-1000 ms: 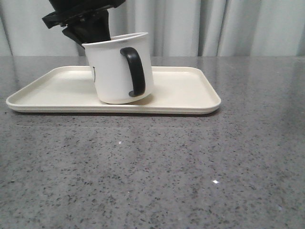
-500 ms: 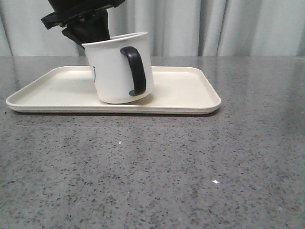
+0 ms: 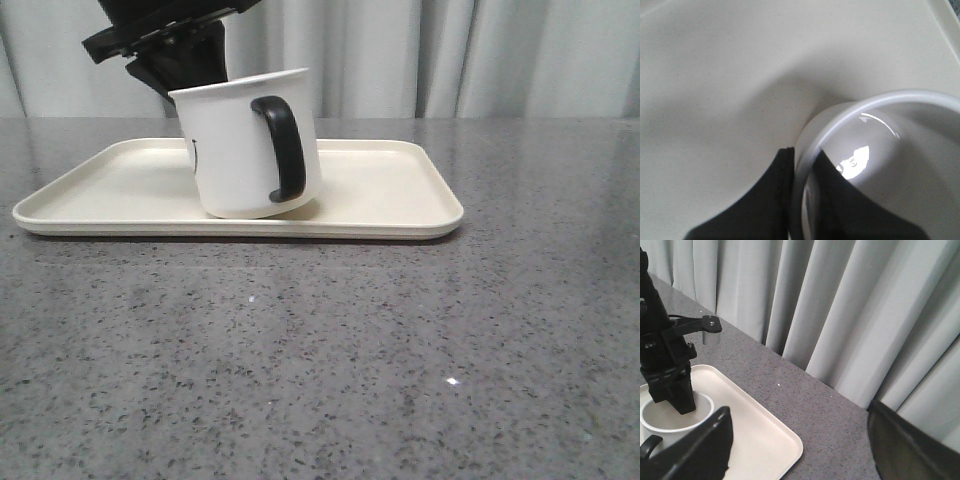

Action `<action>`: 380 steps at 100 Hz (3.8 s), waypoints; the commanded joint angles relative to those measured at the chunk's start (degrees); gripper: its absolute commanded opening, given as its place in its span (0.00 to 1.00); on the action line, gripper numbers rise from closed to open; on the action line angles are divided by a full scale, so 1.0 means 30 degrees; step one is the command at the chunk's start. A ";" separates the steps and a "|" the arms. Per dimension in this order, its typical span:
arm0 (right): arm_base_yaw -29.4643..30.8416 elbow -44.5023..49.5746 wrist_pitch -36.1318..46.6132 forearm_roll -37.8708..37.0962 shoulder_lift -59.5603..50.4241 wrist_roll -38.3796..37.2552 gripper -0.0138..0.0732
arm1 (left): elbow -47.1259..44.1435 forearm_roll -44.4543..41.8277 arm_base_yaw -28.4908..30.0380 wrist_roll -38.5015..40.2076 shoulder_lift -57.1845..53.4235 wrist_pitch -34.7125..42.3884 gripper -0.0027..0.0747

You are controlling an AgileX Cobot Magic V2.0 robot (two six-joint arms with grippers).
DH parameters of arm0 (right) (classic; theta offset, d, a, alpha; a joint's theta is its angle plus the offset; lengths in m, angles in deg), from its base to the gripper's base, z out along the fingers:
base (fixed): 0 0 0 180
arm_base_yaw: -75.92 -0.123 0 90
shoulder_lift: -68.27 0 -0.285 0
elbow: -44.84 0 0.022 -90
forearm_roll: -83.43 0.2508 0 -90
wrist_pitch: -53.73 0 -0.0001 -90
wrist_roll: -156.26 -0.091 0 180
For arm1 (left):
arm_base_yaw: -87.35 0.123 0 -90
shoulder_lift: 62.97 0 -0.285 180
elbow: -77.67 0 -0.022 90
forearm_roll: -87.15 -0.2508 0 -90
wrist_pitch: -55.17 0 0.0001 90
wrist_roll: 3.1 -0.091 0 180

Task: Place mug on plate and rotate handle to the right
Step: 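Carry the mug over the cream tray and lower it down, then open the left gripper and raise it away from the mug, then lower the open right gripper into the mug and grip its rim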

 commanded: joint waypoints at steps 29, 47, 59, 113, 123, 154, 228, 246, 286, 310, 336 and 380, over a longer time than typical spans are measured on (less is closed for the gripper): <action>-0.0007 -0.0683 0.0837 0.0583 -0.0080 0.0133 0.79 | 0.0543 0.0457 -0.0152 0.0207 -0.0766 0.0047 0.11; -0.0007 -0.0683 0.0837 0.0583 -0.0080 0.0133 0.79 | 0.0569 0.0414 -0.0081 0.0207 -0.0766 0.0257 0.27; -0.0007 -0.0683 0.0837 0.0583 -0.0080 0.0133 0.79 | 0.0569 0.0448 -0.0040 0.0307 -0.0766 0.0340 0.33; -0.0007 -0.0683 0.0820 0.0583 -0.0080 0.0133 0.79 | 0.3855 0.0487 -0.0040 0.0793 -0.0766 -0.0128 0.43; -0.0007 -0.0683 0.0777 0.0583 -0.0080 0.0133 0.79 | 0.4816 0.0487 0.0035 0.0979 -0.0766 -0.0557 0.43; -0.0007 -0.0683 0.0654 0.0583 -0.0080 0.0133 0.79 | 0.7464 0.0385 0.0864 0.1976 -0.0849 -0.2032 0.43; -0.0007 -0.1554 0.0936 0.0583 0.0364 0.0151 0.79 | 0.7792 -0.0510 0.8505 0.2169 -0.7552 -0.2032 0.43; -0.0007 -0.3526 -0.0356 0.0583 0.1846 0.0151 0.79 | 0.7597 -0.1818 0.9876 0.2169 -0.9035 -0.2032 0.33; -0.0478 -0.8831 -0.3434 0.0964 0.6675 -0.0012 0.79 | 0.2563 -0.3082 1.0345 0.2015 -1.2013 -0.1954 0.01; -0.2033 -1.1131 -0.4164 0.0964 0.9394 -0.0012 0.79 | -0.0980 -0.3082 1.0345 0.2015 -1.3355 -0.0922 0.01; -0.3375 -1.1405 -0.4685 0.0939 1.1191 -0.0026 0.79 | -0.2398 -0.3082 1.0345 0.2015 -1.3713 -0.0794 0.01; -0.5279 -1.1405 -0.5171 0.0739 1.4774 -0.0033 0.79 | -0.2517 -0.3082 1.0345 0.2015 -1.3713 -0.0827 0.01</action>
